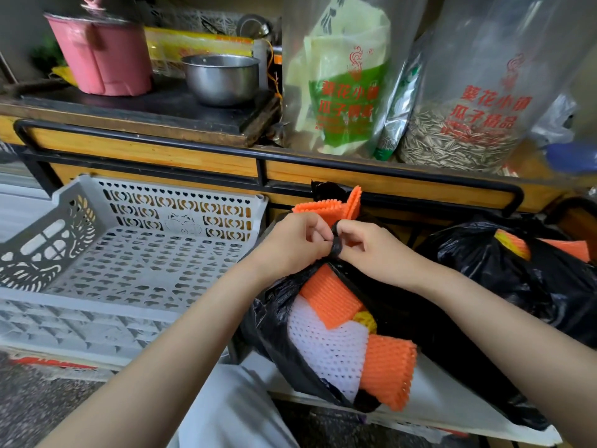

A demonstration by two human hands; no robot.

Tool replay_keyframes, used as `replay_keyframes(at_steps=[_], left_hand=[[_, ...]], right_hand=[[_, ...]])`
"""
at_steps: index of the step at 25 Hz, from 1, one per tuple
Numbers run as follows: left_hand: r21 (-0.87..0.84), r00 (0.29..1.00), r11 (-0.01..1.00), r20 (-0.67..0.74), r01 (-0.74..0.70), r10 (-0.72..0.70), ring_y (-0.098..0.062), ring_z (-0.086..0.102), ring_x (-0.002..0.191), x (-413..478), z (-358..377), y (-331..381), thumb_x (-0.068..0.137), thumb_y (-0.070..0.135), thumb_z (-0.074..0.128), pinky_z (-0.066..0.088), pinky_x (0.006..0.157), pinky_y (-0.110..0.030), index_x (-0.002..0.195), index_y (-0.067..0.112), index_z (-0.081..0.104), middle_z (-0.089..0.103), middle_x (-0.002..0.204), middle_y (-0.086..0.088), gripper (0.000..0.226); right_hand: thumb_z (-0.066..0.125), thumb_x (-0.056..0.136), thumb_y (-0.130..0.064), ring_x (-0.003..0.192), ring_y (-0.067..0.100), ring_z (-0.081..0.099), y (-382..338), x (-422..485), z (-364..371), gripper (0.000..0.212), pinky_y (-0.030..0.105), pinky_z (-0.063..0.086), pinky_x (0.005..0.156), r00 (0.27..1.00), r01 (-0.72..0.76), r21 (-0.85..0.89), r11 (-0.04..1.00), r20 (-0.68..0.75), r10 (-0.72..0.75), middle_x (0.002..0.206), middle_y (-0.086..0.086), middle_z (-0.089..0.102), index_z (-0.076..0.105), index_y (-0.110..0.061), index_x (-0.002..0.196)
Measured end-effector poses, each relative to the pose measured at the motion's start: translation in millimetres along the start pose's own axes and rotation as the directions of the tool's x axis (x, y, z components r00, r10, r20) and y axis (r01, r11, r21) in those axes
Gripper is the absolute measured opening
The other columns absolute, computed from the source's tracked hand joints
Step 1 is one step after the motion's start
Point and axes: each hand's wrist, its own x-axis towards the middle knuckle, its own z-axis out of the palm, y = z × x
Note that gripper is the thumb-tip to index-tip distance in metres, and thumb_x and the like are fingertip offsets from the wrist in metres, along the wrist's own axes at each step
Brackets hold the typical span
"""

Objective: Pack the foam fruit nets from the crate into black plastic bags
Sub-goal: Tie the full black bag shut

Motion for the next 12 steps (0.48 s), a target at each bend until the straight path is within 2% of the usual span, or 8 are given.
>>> replay_keyframes(at_steps=[2, 3, 5, 7, 9, 10, 12], left_hand=[[0.013, 0.995, 1.0, -0.102, -0.014, 0.015, -0.009, 0.05, 0.062, 3.2, 1.6, -7.0, 0.087, 0.006, 0.058, 0.042, 0.064, -0.024, 0.083, 0.02, 0.057, 0.054, 0.07, 0.005, 0.014], [0.075, 0.988, 0.997, -0.151, -0.01, 0.022, -0.01, 0.052, 0.066, 4.3, 3.0, -10.8, 0.089, 0.008, 0.058, 0.042, 0.066, -0.023, 0.087, 0.018, 0.06, 0.057, 0.074, 0.004, 0.01], [0.192, 0.973, 0.981, -0.23, 0.033, 0.012, -0.011, 0.055, 0.079, 6.1, 5.9, -19.6, 0.091, 0.011, 0.057, 0.041, 0.074, -0.021, 0.093, 0.011, 0.066, 0.062, 0.084, 0.002, 0.009], [0.203, 0.962, 0.973, -0.269, 0.106, -0.048, -0.014, 0.056, 0.085, 9.4, 8.1, -28.4, 0.093, 0.013, 0.055, 0.039, 0.075, -0.021, 0.093, 0.006, 0.068, 0.063, 0.088, -0.002, 0.014], [0.131, 0.952, 0.976, -0.276, 0.177, -0.135, -0.017, 0.056, 0.082, 13.3, 8.7, -34.0, 0.094, 0.014, 0.055, 0.04, 0.073, -0.024, 0.09, 0.003, 0.067, 0.062, 0.085, -0.004, 0.017], [0.037, 0.941, 0.976, -0.272, 0.217, -0.199, -0.018, 0.055, 0.079, 15.0, 8.4, -36.4, 0.094, 0.014, 0.054, 0.041, 0.07, -0.025, 0.089, 0.002, 0.067, 0.062, 0.082, -0.005, 0.019], [-0.217, 0.91, 0.929, -0.226, 0.301, -0.347, -0.015, 0.053, 0.07, 15.1, 7.0, -38.3, 0.095, 0.011, 0.053, 0.042, 0.062, -0.024, 0.091, -0.002, 0.066, 0.06, 0.077, -0.006, 0.019]], right_hand=[[0.06, 0.088, -0.026, 0.049, 0.004, 0.044, -0.2, -2.8, 0.6, 0.021, 0.015, 0.034, 0.052, 0.992, -0.032, -0.124, 0.992, -0.123, 0.017, 0.06, -0.008, 0.054, 0.053, -0.022, 0.069], [0.06, 0.088, -0.026, 0.051, 0.004, 0.051, 1.9, -4.6, 0.3, 0.021, 0.015, 0.04, 0.057, 0.985, -0.054, -0.114, 0.992, -0.169, 0.034, 0.06, -0.006, 0.059, 0.056, -0.021, 0.068], [0.058, 0.09, -0.021, 0.063, 0.01, 0.068, 7.3, -8.9, -1.9, 0.023, 0.023, 0.055, 0.07, 0.969, -0.148, 0.105, 0.983, -0.185, 0.166, 0.07, 0.003, 0.069, 0.059, -0.015, 0.068], [0.055, 0.092, -0.016, 0.072, 0.017, 0.072, 12.4, -13.1, -5.0, 0.024, 0.031, 0.058, 0.072, 0.939, -0.275, 0.311, 0.91, -0.114, 0.323, 0.08, 0.011, 0.07, 0.059, -0.01, 0.07], [0.054, 0.093, -0.013, 0.076, 0.018, 0.072, 16.6, -13.9, -7.6, 0.022, 0.028, 0.058, 0.071, 0.903, -0.357, 0.399, 0.845, -0.083, 0.421, 0.083, 0.011, 0.068, 0.06, -0.007, 0.073], [0.053, 0.092, -0.011, 0.078, 0.018, 0.072, 19.0, -13.0, -8.2, 0.02, 0.027, 0.058, 0.071, 0.884, -0.375, 0.464, 0.802, -0.082, 0.461, 0.082, 0.009, 0.065, 0.059, -0.005, 0.074], [0.052, 0.09, -0.007, 0.08, 0.019, 0.071, 22.9, -10.3, -8.9, 0.014, 0.027, 0.059, 0.07, 0.832, -0.379, 0.663, 0.645, -0.06, 0.551, 0.079, 0.006, 0.057, 0.055, -0.003, 0.078]])
